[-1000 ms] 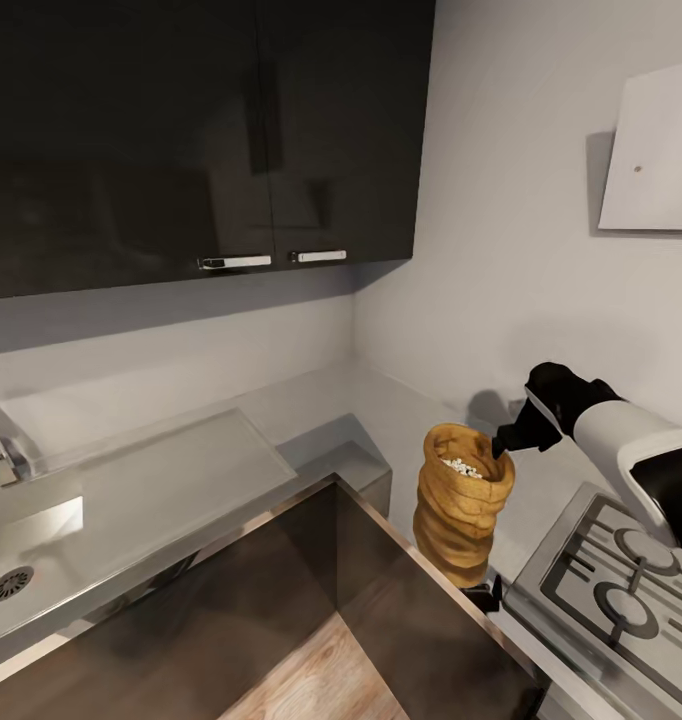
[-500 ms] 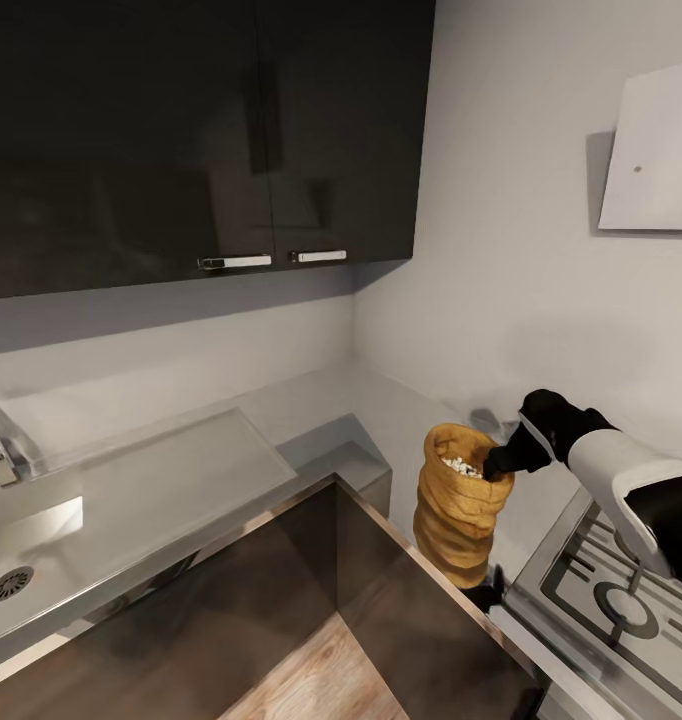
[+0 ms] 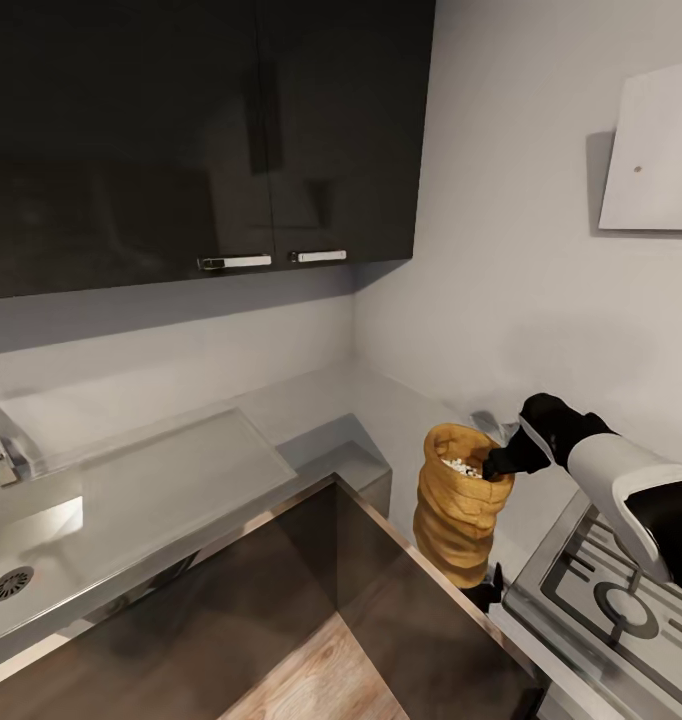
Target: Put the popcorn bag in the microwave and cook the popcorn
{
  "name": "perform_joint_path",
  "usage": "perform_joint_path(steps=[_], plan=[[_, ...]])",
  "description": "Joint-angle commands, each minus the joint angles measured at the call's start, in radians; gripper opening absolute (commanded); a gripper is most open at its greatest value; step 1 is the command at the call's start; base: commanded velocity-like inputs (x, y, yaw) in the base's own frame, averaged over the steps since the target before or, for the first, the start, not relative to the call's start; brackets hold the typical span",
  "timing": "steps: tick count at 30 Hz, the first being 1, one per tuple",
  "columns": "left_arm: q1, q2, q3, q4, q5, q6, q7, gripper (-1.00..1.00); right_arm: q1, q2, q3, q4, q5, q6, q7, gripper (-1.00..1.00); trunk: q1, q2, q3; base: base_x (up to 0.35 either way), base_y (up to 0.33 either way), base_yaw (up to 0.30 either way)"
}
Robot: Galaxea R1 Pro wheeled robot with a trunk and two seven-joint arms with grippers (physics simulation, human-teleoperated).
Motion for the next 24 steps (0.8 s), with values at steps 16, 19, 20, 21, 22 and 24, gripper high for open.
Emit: perform_joint_path(steps=[16, 19, 20, 21, 22, 24], plan=[[-0.001, 0.001, 0.005, 0.001, 0.0, -0.003, 0.0, 1.0, 0.0, 0.001, 0.005, -0.002, 0.002, 0.002, 0.006, -1.0, 0.001, -0.002, -0.002, 0.0, 0.0, 0.0], [-0.001, 0.001, 0.005, 0.001, 0.0, -0.003, 0.0, 1.0, 0.0, 0.001, 0.005, -0.002, 0.002, 0.002, 0.006, -1.0, 0.001, -0.002, -0.002, 0.0, 0.0, 0.0], [-0.001, 0.001, 0.005, 0.001, 0.0, -0.003, 0.0, 1.0, 0.0, 0.001, 0.005, -0.002, 0.002, 0.002, 0.006, -1.0, 0.001, -0.002, -0.002, 0.0, 0.0, 0.0], [-0.001, 0.001, 0.005, 0.001, 0.0, -0.003, 0.0, 1.0, 0.0, 0.001, 0.005, -0.002, 0.002, 0.002, 0.006, -1.0, 0.001, -0.002, -0.002, 0.0, 0.0, 0.0], [-0.001, 0.001, 0.005, 0.001, 0.0, -0.003, 0.0, 1.0, 0.0, 0.001, 0.005, -0.002, 0.001, 0.002, 0.006, -1.0, 0.001, -0.002, -0.002, 0.0, 0.0, 0.0], [-0.001, 0.001, 0.005, 0.001, 0.0, -0.003, 0.0, 1.0, 0.0, 0.001, 0.005, -0.002, 0.001, 0.002, 0.006, -1.0, 0.001, -0.002, -0.002, 0.0, 0.0, 0.0]])
